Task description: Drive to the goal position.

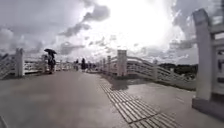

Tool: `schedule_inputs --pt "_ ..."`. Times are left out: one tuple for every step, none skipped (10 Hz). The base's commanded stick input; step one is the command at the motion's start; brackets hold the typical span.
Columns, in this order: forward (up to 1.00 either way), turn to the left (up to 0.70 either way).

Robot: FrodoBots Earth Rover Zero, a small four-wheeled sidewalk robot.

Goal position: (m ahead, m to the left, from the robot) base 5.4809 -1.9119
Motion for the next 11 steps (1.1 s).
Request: schedule_inputs --pt "0.45 0.0" --pt "0.45 0.0" --pt "0.45 0.0" --pt "0.45 0.0" --pt "0.45 -0.22" --pt "0.45 -0.27" --pt "0.45 -0.27" --pt "0.45 -0.27" --pt "0.45 -0.27" --pt "0.45 -0.27" --pt "0.45 -0.27"
